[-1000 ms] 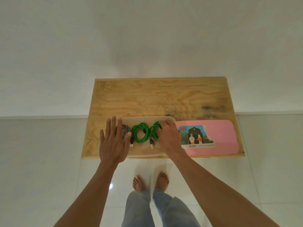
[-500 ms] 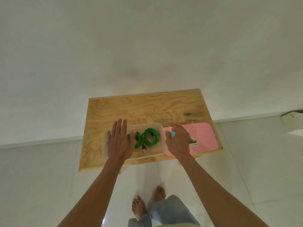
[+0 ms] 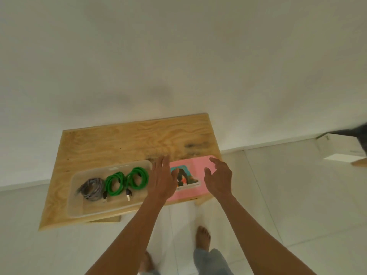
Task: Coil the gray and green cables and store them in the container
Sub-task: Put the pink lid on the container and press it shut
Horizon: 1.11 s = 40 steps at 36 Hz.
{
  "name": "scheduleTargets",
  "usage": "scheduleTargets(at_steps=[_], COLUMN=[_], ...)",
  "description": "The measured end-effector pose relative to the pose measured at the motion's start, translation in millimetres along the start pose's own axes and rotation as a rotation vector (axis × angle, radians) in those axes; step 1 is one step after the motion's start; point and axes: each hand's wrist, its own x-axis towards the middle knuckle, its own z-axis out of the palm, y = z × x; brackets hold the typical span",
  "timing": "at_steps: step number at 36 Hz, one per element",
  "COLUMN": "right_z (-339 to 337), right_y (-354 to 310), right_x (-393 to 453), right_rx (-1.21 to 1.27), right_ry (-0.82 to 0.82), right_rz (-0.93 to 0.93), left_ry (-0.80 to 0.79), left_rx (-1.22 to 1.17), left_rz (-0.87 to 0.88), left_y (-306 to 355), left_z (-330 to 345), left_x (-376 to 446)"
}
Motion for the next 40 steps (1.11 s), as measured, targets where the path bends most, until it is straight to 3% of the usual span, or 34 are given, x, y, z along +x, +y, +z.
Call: scheduleTargets(at_steps=[6, 13, 16, 23, 31, 40], right_z=[-2, 11, 14, 7, -8, -25], right_y=[51, 89, 101, 109, 95, 46], right_x=[49, 78, 86, 102, 95, 66], right_rx=[-0.113, -0.222, -0.229, -0.125, -0.09, 0.007], right_ry=[-0.156, -0.334, -0.356, -0.341, -0.25, -0.108], right_rz=[0.012, -0.023, -0.008, 0.075, 0.094, 0.057], left_ry=[-0.058, -0.075, -0.017, 0.029, 0.109, 0.314], left_rx=[0.111, 0.222, 0.239, 0.067, -0.023, -0.011], left_rz=[-0.219, -0.337, -0.345, -0.597, -0.531, -0.438], left_y=[10, 3, 8, 25, 48, 61], left_z=[52, 99, 109, 123, 111, 31], left_x=[20, 24, 28, 43, 46, 35])
